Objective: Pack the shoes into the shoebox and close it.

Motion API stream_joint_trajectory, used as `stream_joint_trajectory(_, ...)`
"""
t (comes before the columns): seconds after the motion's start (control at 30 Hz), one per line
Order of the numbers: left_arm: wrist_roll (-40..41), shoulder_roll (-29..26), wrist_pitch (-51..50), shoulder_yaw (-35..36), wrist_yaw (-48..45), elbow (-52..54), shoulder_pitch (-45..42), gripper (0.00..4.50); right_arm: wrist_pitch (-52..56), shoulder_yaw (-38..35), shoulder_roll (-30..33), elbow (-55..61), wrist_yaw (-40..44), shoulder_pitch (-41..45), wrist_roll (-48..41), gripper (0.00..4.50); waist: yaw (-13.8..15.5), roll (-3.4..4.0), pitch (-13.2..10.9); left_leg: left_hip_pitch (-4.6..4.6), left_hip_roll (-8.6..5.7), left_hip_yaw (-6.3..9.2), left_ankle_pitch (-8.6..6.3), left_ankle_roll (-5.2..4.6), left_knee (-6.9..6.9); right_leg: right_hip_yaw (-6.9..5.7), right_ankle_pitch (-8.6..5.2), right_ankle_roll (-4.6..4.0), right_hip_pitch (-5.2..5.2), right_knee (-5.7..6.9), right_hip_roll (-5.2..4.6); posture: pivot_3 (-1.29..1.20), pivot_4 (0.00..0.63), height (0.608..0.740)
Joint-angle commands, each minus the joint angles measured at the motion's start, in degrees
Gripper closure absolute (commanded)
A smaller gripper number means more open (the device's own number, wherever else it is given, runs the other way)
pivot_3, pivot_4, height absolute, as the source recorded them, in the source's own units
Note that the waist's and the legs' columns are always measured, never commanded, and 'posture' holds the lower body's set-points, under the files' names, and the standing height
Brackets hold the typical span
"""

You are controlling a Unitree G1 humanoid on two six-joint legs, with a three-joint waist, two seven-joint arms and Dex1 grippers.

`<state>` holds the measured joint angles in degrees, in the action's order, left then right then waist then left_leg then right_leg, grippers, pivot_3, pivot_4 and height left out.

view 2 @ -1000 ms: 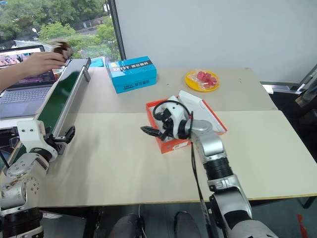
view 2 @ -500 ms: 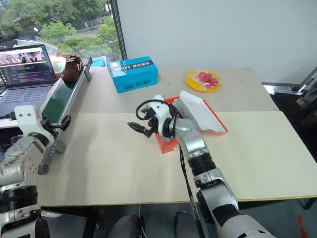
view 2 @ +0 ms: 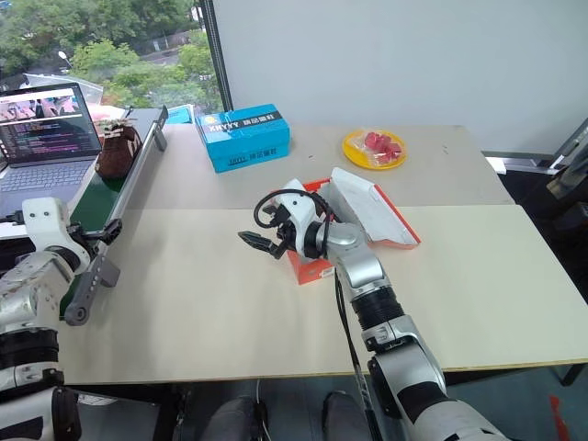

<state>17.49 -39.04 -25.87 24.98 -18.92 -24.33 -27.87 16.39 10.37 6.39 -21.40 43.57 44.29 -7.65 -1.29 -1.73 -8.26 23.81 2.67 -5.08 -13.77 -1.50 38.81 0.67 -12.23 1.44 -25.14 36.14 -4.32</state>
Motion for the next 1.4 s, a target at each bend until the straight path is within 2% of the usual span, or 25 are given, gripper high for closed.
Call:
stream_joint_trajectory(0.03, -1.28, -4.27, 4.62, 0.16, -2.16, -5.62, -5.29, 0.0, -0.82, -0.64, 0.38, 3.63, -0.13, 0.14, -0.68, 0.05, 0.05, -0.01, 0.0, 0.0, 0.0, -0.03, 0.0, 0.0, 0.0, -0.01, 0.0, 0.0, 0.0, 0.0, 0.01, 0.0, 0.15, 0.74)
stream_joint_trajectory(0.23, -4.13, -7.69, 10.87, -3.0, -5.95, -17.98, -12.93, 0.0, 0.32, -0.58, 0.57, 4.0, -0.54, 0.21, -0.69, 0.05, 0.16, -0.03, 0.01, 0.03, -0.02, -0.16, 0.0, 0.0, 0.0, -0.06, 0.0, 0.0, 0.01, 0.01, 0.01, 0.0, 0.15, 0.74)
stream_joint_trajectory(0.5, -7.26, -9.42, 17.38, -5.78, -8.64, -31.88, -20.9, 0.0, 1.15, 0.22, 2.16, 6.03, 0.19, 0.41, -0.23, 0.05, 0.24, -0.05, 0.0, 0.09, -0.02, -0.22, 0.01, 0.0, 0.03, -0.08, 0.0, 0.01, -0.01, 0.03, 0.05, 0.0, 0.15, 0.74)
stream_joint_trajectory(0.67, -8.13, -9.45, 19.98, -6.37, -8.75, -36.31, -22.2, 0.0, 2.12, 0.31, 2.93, 7.56, 0.18, -0.13, -0.33, 0.05, 0.07, -0.05, 0.0, 0.13, 0.0, -0.22, 0.01, 0.0, 0.04, -0.08, 0.0, 0.01, -0.03, 0.07, 0.06, 0.0, 0.15, 0.74)
stream_joint_trajectory(0.9, -7.21, -9.26, 18.83, -4.27, -6.61, -39.45, -18.71, 0.0, 3.62, 0.2, 3.87, 9.65, -0.4, -0.76, -0.17, 0.05, 0.06, -0.06, 0.0, 0.15, 0.0, -0.22, 0.01, 0.0, 0.05, -0.08, 0.0, 0.01, -0.03, 0.08, 0.06, 0.0, 0.15, 0.74)
stream_joint_trajectory(1.0, -6.34, -8.3, 16.45, -3.8, -8.19, -39.27, -15.86, 0.67, 4.41, -0.14, 4.23, 10.61, -0.87, -0.71, -0.35, 0.0, 0.08, -0.06, 0.0, 0.15, 0.01, -0.22, 0.01, 0.0, 0.05, -0.08, 0.0, 0.01, -0.05, 0.11, 0.05, 0.0, 0.15, 0.74)
stream_joint_trajectory(1.03, -6.23, -7.98, 15.89, -3.87, -8.61, -38.94, -15.04, 1.21, 4.68, -0.2, 4.34, 10.92, -1.0, -0.7, -0.44, 0.0, 0.1, -0.06, 0.0, 0.14, 0.01, -0.22, 0.01, 0.01, 0.06, -0.09, 0.0, 0.01, -0.06, 0.1, 0.05, 0.0, 0.15, 0.74)
stream_joint_trajectory(1.27, -4.93, -6.52, 15.69, -3.17, -7.7, -32.83, -13.4, 3.31, 5.35, -0.15, 4.5, 11.31, -1.5, -0.64, -0.52, 0.0, 0.16, -0.05, 0.01, -0.25, 0.02, -0.29, 0.03, 0.04, 0.04, -0.05, -0.02, -0.02, 0.13, 0.14, 0.03, 0.0, 0.15, 0.74)
stream_joint_trajectory(1.37, -4.86, -7.1, 15.28, -2.82, -6.74, -29.02, -13.29, 3.99, 5.37, -0.16, 4.32, 11.1, -1.51, -0.5, -0.73, 0.0, 0.33, -0.05, 0.01, -0.18, 0.02, -0.27, 0.03, 0.04, 0.04, -0.06, -0.02, -0.02, 0.1, 0.13, 0.04, 0.0, 0.15, 0.74)
stream_joint_trajectory(1.4, -4.28, -7.61, 14.87, -2.0, -6.24, -27.73, -13.2, 3.99, 5.46, -0.18, 4.28, 11.18, -1.5, -0.49, -0.81, 0.0, 0.33, -0.05, 0.01, -0.11, 0.03, -0.26, 0.03, 0.04, 0.05, -0.07, -0.02, -0.02, 0.06, 0.13, 0.04, 0.0, 0.15, 0.74)
